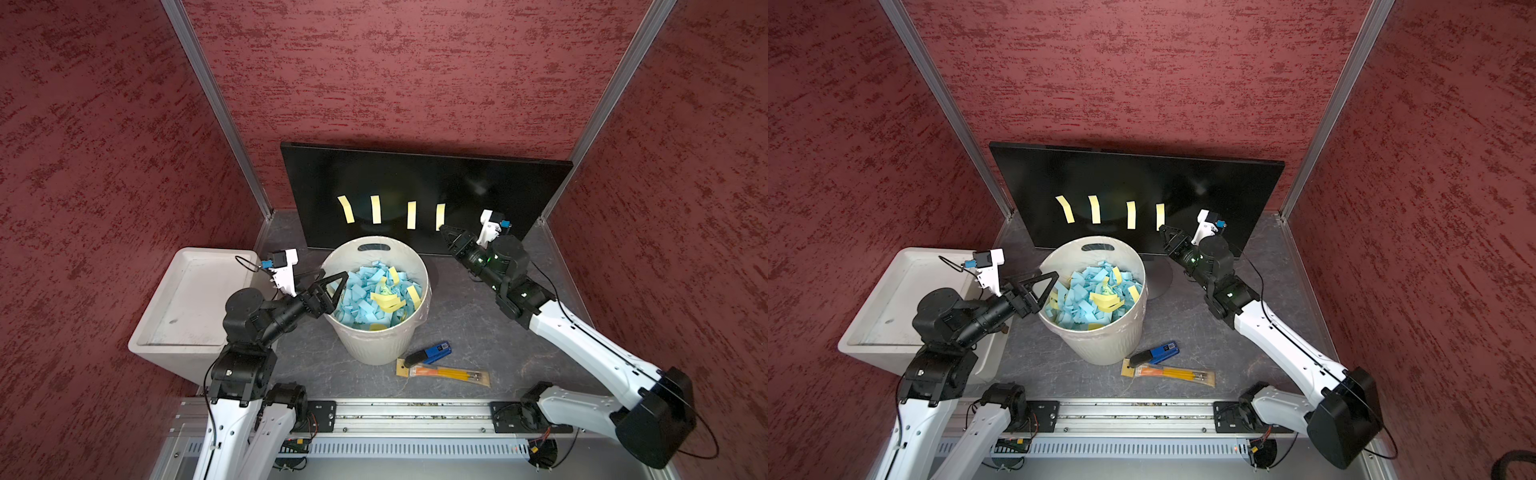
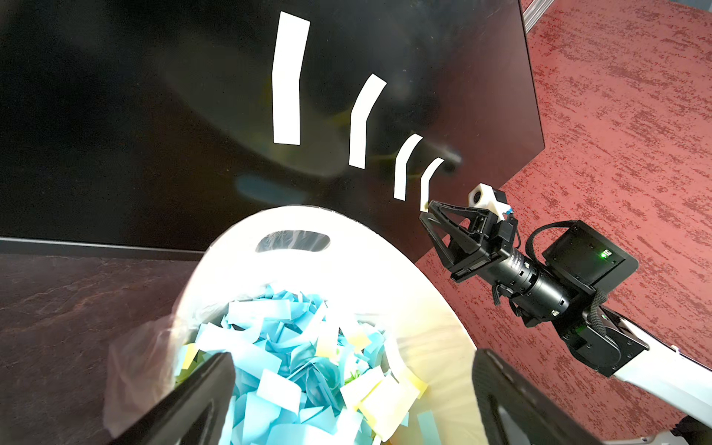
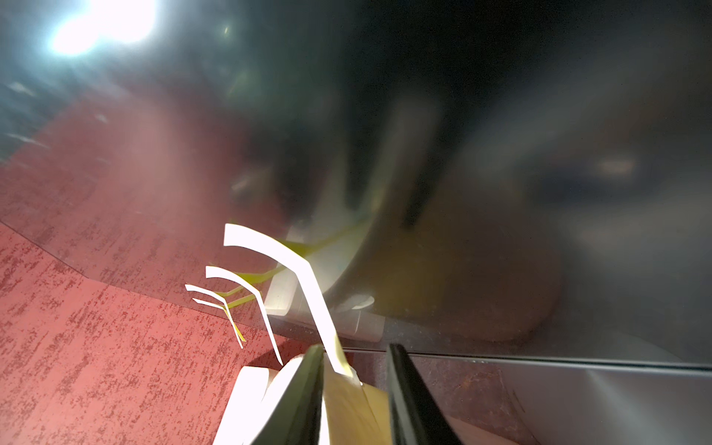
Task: Remove the sticky note from the monitor
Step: Tear off the sticky note from the monitor.
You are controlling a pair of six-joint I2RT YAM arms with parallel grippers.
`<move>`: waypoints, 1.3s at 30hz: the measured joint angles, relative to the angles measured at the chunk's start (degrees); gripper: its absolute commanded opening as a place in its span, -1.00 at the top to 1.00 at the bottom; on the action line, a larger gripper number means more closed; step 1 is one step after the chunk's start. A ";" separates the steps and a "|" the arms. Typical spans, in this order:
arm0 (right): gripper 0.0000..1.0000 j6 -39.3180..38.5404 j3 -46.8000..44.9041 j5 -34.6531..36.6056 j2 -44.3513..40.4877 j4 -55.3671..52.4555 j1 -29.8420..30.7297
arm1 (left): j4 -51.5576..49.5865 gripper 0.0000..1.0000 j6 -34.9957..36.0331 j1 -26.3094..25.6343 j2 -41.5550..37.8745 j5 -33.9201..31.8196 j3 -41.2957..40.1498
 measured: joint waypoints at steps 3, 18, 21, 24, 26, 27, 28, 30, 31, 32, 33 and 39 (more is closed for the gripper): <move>0.58 -0.02 0.00 -0.04 0.04 0.28 -0.07 | 0.00 -1.00 0.00 0.13 0.00 0.13 -0.04; 1.00 -0.09 0.00 -0.63 0.37 1.60 -0.26 | 0.00 -1.00 0.00 0.17 0.00 0.15 -0.07; 1.00 -0.15 0.00 -0.90 0.37 1.62 -0.26 | 0.00 -1.00 0.00 0.17 0.00 0.15 -0.07; 1.00 -0.15 0.00 -1.27 0.37 1.60 -0.26 | 0.00 -1.00 0.00 0.17 0.00 0.15 -0.07; 1.00 -0.15 0.00 -1.55 0.37 1.60 -0.26 | 0.00 -1.00 0.00 0.17 0.00 0.17 -0.07; 1.00 -0.15 0.00 -1.70 0.37 1.60 -0.26 | 0.00 -1.00 0.00 0.17 0.00 0.17 -0.07; 1.00 -0.15 0.00 -1.88 0.37 1.57 -0.26 | 0.00 -1.00 0.00 0.17 0.00 0.17 -0.07; 1.00 -0.15 0.00 -2.19 0.35 1.57 -0.26 | 0.00 -1.00 0.00 0.17 0.00 0.15 -0.07; 1.00 -0.15 0.00 -2.36 0.35 1.57 -0.26 | 0.00 -1.00 0.00 0.17 0.00 0.17 -0.07; 1.00 -0.15 0.00 -2.49 0.35 1.57 -0.26 | 0.00 -1.00 0.00 0.17 0.00 0.17 -0.07; 1.00 -0.15 0.00 -2.54 0.33 1.57 -0.26 | 0.02 -1.00 0.00 0.17 0.00 0.15 -0.07; 1.00 -0.15 0.00 -3.04 -0.15 1.53 -0.26 | 0.00 -1.00 0.00 0.17 0.00 0.15 -0.07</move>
